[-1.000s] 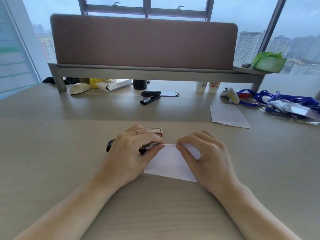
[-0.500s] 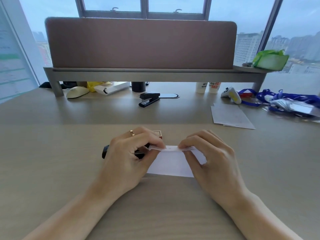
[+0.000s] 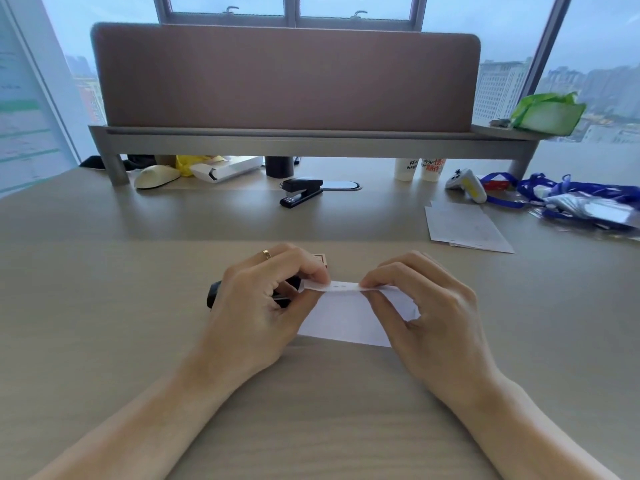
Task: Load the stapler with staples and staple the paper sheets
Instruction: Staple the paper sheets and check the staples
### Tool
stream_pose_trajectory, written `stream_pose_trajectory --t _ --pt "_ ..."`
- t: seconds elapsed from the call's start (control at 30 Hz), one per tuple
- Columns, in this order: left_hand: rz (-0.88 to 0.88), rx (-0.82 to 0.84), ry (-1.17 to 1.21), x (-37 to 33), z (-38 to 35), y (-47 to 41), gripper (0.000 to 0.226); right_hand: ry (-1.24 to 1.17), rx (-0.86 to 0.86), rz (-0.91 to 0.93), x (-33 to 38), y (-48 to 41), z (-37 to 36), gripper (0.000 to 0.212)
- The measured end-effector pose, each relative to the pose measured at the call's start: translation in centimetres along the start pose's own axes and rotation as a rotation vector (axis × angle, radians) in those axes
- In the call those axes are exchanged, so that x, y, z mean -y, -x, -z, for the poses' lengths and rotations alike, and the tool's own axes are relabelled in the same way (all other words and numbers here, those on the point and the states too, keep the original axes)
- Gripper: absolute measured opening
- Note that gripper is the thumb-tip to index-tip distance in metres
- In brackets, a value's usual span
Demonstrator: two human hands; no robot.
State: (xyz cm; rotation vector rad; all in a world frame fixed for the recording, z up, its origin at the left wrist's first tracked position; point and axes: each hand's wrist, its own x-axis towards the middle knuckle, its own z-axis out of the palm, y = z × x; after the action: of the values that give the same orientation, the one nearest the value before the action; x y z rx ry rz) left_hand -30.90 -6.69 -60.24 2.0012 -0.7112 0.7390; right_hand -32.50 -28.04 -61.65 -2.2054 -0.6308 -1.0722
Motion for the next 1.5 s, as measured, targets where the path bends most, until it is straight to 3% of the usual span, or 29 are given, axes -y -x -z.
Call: stream_pose_trajectory --t 0.2,1.3,1.43,1.5 --pt "-0.031 0.033 -0.009 0.06 0.15 -0.09 0.024 0.009 -0.005 0.0 0.02 0.04 0.05 0.019" --pt "-0.037 0.057 -0.062 0.44 -0.39 0.18 0.004 0.018 -0.008 -0.004 0.24 -0.09 -0.31 0.008" --pt "0.131 -0.062 0.055 0.57 -0.22 -0.06 0.007 -0.006 -0.025 -0.403 -0.31 -0.16 -0.08 0.074" --pt "0.198 -0.086 0.156 0.28 -0.1 -0.13 0.011 -0.139 -0.031 -0.56 -0.5 -0.24 0.04 0.075"
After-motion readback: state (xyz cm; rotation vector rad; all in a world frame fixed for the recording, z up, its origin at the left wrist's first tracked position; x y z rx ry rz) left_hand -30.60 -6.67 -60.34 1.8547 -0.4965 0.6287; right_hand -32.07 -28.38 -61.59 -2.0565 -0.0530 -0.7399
